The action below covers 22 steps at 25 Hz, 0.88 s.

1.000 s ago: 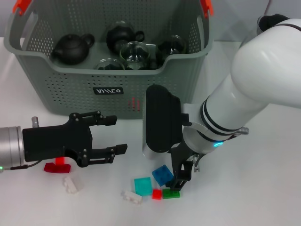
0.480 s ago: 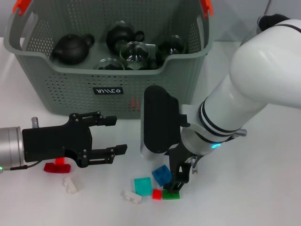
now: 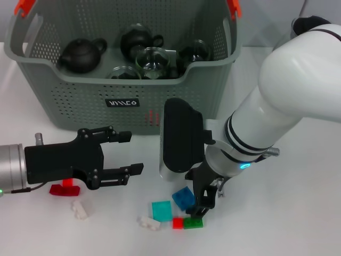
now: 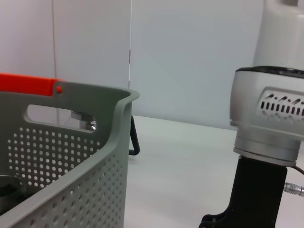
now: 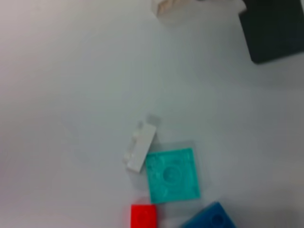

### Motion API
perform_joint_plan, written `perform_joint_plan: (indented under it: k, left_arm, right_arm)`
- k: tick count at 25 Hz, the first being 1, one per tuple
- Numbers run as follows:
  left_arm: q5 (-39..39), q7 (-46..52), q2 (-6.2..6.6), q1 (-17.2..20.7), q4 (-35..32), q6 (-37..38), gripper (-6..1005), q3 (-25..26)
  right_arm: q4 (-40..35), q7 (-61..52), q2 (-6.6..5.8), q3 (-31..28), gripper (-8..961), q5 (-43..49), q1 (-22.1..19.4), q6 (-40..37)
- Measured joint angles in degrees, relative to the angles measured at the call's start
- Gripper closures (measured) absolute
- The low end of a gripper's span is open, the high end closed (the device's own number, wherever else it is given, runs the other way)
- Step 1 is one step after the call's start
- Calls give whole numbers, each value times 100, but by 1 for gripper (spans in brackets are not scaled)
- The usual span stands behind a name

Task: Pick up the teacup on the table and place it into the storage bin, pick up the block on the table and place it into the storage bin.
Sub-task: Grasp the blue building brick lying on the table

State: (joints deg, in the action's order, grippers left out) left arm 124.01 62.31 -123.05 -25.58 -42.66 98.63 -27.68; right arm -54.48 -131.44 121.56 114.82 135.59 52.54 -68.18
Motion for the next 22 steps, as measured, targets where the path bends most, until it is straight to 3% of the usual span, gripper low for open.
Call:
perform_joint_plan:
  k: [6, 16, 22]
  left_arm:
    - [0, -14, 4, 1, 57, -2, 247, 50]
    - [0, -19, 9, -5, 57, -2, 246, 53]
    - [0, -27, 9, -24, 62, -2, 246, 53]
  right_arm:
    - [54, -33, -2, -1, 91, -8, 40, 6]
    - [29, -53, -9, -4, 436, -6, 74, -7]
    - [27, -64, -10, -3, 430, -6, 115, -20]
